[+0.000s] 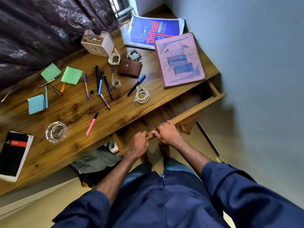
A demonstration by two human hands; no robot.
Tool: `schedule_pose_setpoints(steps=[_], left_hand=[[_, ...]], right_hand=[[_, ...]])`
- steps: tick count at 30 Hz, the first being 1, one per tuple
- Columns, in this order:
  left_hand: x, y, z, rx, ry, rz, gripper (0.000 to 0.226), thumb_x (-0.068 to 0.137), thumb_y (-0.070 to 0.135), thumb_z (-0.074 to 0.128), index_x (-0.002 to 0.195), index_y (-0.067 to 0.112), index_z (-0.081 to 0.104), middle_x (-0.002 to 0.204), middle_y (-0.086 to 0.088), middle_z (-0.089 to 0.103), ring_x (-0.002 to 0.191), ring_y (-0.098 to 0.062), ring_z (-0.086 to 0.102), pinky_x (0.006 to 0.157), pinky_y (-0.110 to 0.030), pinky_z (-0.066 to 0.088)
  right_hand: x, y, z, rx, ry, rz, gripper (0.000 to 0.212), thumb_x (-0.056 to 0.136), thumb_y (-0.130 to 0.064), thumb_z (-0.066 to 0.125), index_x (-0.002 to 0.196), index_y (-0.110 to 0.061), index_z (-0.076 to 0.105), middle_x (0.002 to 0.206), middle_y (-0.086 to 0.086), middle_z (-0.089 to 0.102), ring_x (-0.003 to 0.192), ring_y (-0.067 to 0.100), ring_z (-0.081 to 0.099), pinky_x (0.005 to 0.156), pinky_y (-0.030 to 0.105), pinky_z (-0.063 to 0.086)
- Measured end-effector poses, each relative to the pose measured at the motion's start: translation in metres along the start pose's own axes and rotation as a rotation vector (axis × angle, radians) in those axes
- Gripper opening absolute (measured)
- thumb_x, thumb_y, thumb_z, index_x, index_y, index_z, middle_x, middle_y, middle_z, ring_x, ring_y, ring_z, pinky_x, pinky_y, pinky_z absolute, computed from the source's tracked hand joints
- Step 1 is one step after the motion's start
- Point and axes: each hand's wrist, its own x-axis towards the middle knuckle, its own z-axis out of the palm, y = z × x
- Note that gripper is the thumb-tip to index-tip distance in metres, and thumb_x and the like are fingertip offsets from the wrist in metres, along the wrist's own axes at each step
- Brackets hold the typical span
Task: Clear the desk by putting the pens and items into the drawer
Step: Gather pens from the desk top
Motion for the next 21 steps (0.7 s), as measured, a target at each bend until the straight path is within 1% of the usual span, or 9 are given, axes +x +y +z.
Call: schedule_pose_setpoints(steps=[3,6,8,10,12,15,18,20,21], left_hand=[[-0.009,0.001,0.005,-0.035,-0.042,0.026,0.02,0.101,0.018,0.047,0.109,0.014,0.066,0.102,-0.008,0.064,0.09,-0.022,0.06,0.073,-0.029,0.04],[-0.023,0.0,0.016,-0.1,-0.119,0.095,0.02,0.098,0.016,0.052,0.107,0.015,0.07,0.102,-0.006,0.067,0.088,-0.017,0.059,0.075,-0.026,0.042],[-0.029,-0.005,0.026,-0.148,-0.187,0.142,0.021,0.096,0.016,0.055,0.104,0.015,0.074,0.096,-0.006,0.073,0.088,-0.021,0.068,0.074,-0.028,0.049],[-0.037,-0.006,0.029,-0.176,-0.265,0.179,0.02,0.097,0.023,0.058,0.104,0.017,0.075,0.091,-0.003,0.074,0.082,-0.019,0.069,0.072,-0.031,0.056],[-0.048,-0.013,0.035,-0.185,-0.344,0.241,0.023,0.097,0.033,0.061,0.108,0.02,0.076,0.096,-0.001,0.075,0.084,-0.015,0.068,0.077,-0.034,0.058],[-0.07,-0.026,0.048,-0.152,-0.462,0.301,0.029,0.097,0.04,0.06,0.113,0.021,0.075,0.11,0.0,0.074,0.1,-0.015,0.066,0.088,-0.034,0.054],[-0.091,-0.032,0.061,-0.174,-0.6,0.316,0.036,0.099,0.041,0.056,0.124,0.019,0.071,0.12,0.0,0.072,0.106,-0.017,0.066,0.089,-0.031,0.052],[-0.103,-0.029,0.064,-0.176,-0.645,0.345,0.037,0.101,0.039,0.054,0.128,0.018,0.068,0.122,-0.001,0.07,0.108,-0.019,0.065,0.085,-0.027,0.047],[-0.107,-0.027,0.066,-0.165,-0.662,0.363,0.035,0.101,0.039,0.053,0.126,0.019,0.068,0.121,-0.001,0.07,0.107,-0.019,0.065,0.085,-0.028,0.048]], right_hand=[[-0.021,0.004,0.006,0.062,-0.002,0.052,0.061,0.095,-0.058,0.02,0.088,-0.024,0.07,0.09,-0.001,0.071,0.09,0.022,0.065,0.093,0.042,0.046],[-0.047,0.003,0.015,0.133,-0.07,0.182,0.051,0.097,-0.057,0.032,0.086,-0.023,0.069,0.086,0.001,0.07,0.09,0.023,0.063,0.092,0.04,0.048],[-0.065,-0.004,0.017,0.183,-0.081,0.272,0.042,0.098,-0.052,0.042,0.089,-0.022,0.071,0.089,0.005,0.07,0.094,0.024,0.06,0.092,0.039,0.047],[-0.08,-0.005,0.017,0.236,-0.091,0.353,0.036,0.097,-0.047,0.047,0.091,-0.022,0.072,0.09,0.004,0.069,0.097,0.022,0.058,0.094,0.038,0.046],[-0.099,-0.013,0.024,0.271,-0.12,0.462,0.033,0.095,-0.044,0.046,0.091,-0.022,0.071,0.09,0.003,0.067,0.102,0.02,0.054,0.098,0.04,0.045],[-0.126,-0.027,0.042,0.29,-0.126,0.619,0.029,0.087,-0.039,0.041,0.085,-0.025,0.066,0.089,0.004,0.064,0.106,0.025,0.054,0.102,0.044,0.046],[-0.149,-0.038,0.06,0.324,-0.105,0.716,0.026,0.086,-0.031,0.04,0.091,-0.026,0.065,0.094,0.002,0.066,0.108,0.026,0.056,0.108,0.047,0.041],[-0.165,-0.047,0.066,0.326,-0.077,0.725,0.028,0.09,-0.029,0.041,0.105,-0.026,0.064,0.107,0.004,0.066,0.117,0.028,0.053,0.113,0.049,0.035],[-0.172,-0.054,0.07,0.299,-0.083,0.714,0.03,0.092,-0.028,0.043,0.114,-0.023,0.063,0.117,0.006,0.065,0.124,0.03,0.05,0.117,0.05,0.029]])
